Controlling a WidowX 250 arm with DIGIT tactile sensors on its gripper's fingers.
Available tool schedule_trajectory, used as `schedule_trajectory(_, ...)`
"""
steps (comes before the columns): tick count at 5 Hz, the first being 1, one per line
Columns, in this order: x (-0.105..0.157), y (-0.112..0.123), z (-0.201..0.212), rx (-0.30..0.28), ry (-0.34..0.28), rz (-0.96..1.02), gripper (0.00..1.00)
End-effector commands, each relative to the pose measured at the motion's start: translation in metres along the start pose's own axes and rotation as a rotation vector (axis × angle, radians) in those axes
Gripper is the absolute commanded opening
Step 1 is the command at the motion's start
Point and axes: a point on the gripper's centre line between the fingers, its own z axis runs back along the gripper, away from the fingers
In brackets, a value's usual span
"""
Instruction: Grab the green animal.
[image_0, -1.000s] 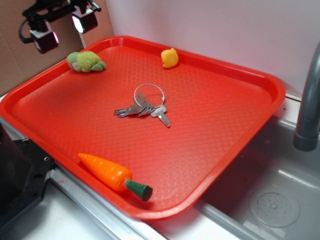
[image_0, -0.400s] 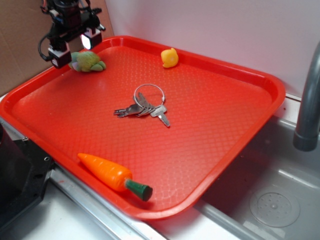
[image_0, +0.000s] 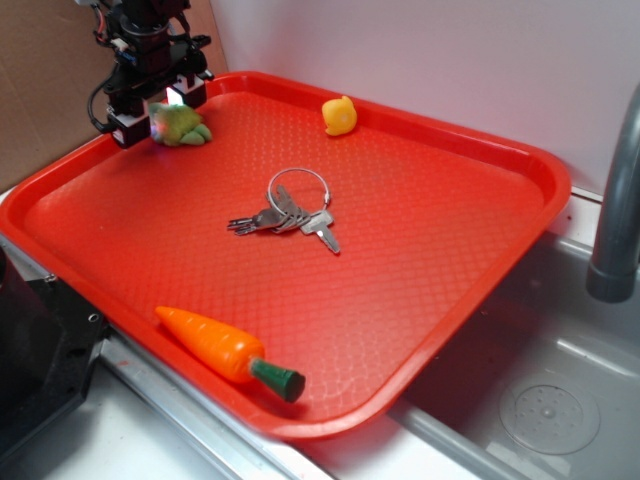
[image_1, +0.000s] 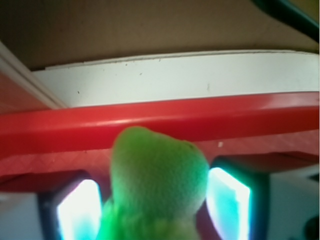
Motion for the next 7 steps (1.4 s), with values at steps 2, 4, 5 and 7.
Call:
schedule_trajectory(2,0.018,0.008,0.029,-0.042,-0.007,-0.162,0.00)
schedule_trajectory(4,-0.005,0.009,0.093,-0.226,0.052,-0.597,0.00)
schedule_trajectory(5,-0.038,0.011,0.124,-0.327,0.154,-0.822,0.00)
schedule_trajectory(7,-0.078,0.037,0.180,-0.383,0.256,-1.285,0.00)
